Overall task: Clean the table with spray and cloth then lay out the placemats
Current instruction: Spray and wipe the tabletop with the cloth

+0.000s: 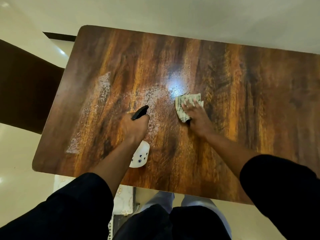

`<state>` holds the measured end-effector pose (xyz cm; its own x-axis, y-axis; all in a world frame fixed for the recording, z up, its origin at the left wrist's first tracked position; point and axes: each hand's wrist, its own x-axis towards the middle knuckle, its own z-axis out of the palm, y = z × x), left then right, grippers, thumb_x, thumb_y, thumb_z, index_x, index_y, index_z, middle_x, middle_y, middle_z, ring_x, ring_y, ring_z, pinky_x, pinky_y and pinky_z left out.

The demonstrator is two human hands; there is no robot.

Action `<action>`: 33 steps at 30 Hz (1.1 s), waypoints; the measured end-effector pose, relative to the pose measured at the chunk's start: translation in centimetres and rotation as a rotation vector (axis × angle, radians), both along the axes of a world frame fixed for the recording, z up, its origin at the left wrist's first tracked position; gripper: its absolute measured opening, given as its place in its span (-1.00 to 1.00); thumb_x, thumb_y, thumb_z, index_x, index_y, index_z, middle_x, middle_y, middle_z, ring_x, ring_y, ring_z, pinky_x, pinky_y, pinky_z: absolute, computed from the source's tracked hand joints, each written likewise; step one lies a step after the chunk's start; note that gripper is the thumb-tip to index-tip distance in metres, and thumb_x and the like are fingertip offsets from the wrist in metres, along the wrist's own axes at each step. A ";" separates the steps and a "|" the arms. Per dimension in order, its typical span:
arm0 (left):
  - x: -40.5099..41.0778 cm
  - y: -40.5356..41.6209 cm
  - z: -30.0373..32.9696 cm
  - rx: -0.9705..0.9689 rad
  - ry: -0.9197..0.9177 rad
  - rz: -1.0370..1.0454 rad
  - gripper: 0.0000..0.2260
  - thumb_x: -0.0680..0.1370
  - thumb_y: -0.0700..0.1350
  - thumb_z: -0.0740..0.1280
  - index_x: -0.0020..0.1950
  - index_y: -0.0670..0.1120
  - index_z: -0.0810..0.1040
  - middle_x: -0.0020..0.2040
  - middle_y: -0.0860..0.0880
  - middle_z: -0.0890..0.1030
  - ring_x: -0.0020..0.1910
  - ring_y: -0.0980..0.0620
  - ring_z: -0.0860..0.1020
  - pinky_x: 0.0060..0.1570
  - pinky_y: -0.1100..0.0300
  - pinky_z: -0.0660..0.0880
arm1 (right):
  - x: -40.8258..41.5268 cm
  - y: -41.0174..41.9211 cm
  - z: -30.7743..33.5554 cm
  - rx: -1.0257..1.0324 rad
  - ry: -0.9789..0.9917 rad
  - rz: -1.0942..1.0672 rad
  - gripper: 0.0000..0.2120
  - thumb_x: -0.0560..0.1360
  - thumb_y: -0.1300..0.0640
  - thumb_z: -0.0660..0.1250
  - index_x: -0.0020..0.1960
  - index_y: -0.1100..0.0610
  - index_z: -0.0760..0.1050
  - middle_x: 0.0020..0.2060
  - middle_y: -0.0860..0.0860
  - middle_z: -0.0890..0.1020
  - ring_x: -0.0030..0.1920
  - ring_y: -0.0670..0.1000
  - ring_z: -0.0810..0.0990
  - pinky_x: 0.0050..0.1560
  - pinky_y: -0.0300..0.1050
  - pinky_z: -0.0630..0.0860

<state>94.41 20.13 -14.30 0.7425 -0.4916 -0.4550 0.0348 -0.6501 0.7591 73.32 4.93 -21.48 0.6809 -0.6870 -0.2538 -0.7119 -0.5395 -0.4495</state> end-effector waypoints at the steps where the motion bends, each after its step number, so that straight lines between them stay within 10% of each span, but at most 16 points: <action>1: 0.0 0.0 0.1 0.009 -0.022 0.018 -0.91 0.51 -0.10 0.42 -0.19 -0.06 0.64 -0.49 0.01 0.35 -0.56 0.08 0.22 -0.42 0.19 0.19 | 0.7 -1.3 -0.2 -0.012 0.006 -0.060 -0.23 0.60 0.20 0.34 0.61 -0.12 -0.04 0.63 -0.10 0.00 0.64 0.08 -0.18 0.63 0.19 -0.09; 11: 1.4 1.5 -0.4 0.018 0.059 0.080 -0.86 0.38 0.07 0.36 -0.09 0.15 0.61 -0.33 -0.08 0.52 -0.37 -0.08 0.39 -0.23 0.03 0.34 | 7.5 -5.5 -0.2 -0.009 0.096 -0.409 -0.30 0.61 0.28 0.30 0.64 -0.06 0.12 0.64 -0.04 0.07 0.65 0.14 -0.13 0.62 0.20 -0.01; 14: 2.1 2.1 -0.3 0.042 0.066 0.110 -0.97 0.36 0.09 0.36 -0.22 0.20 0.56 -0.35 -0.06 0.54 -0.37 -0.07 0.42 -0.21 0.02 0.38 | 10.2 -3.1 0.5 -0.039 0.089 -0.312 -0.31 0.60 0.24 0.32 0.64 -0.05 0.14 0.65 -0.07 0.05 0.65 0.13 -0.15 0.63 0.11 -0.08; 18: 3.1 2.8 -0.6 0.047 0.094 0.190 -0.49 0.24 0.24 0.40 0.11 0.05 0.69 -0.16 -0.13 0.68 -0.28 -0.11 0.54 -0.21 0.01 0.48 | 14.5 0.4 0.9 0.007 0.033 -0.057 -0.27 0.57 0.16 0.37 0.64 -0.03 0.12 0.64 -0.06 0.03 0.64 0.14 -0.17 0.61 0.09 -0.15; 25: 4.4 3.8 -0.7 0.086 0.083 0.222 -0.29 0.21 0.27 0.40 0.13 -0.23 0.70 -0.10 -0.19 0.75 -0.32 -0.09 0.59 -0.31 0.04 0.52 | 15.9 1.9 -0.3 0.004 0.036 0.221 -0.18 0.53 0.32 0.33 0.63 -0.13 0.06 0.63 -0.13 0.03 0.65 0.07 -0.16 0.61 0.19 0.08; 33: 2.5 5.1 0.8 0.103 0.025 0.230 -0.68 0.57 -0.09 0.49 -0.28 0.01 0.41 -0.27 -0.13 0.56 -0.27 -0.14 0.52 -0.24 -0.06 0.45 | 8.1 0.3 0.1 0.002 0.001 -0.234 -0.26 0.56 0.37 0.25 0.62 -0.10 0.13 0.63 -0.08 0.12 0.65 0.05 -0.09 0.63 0.18 0.00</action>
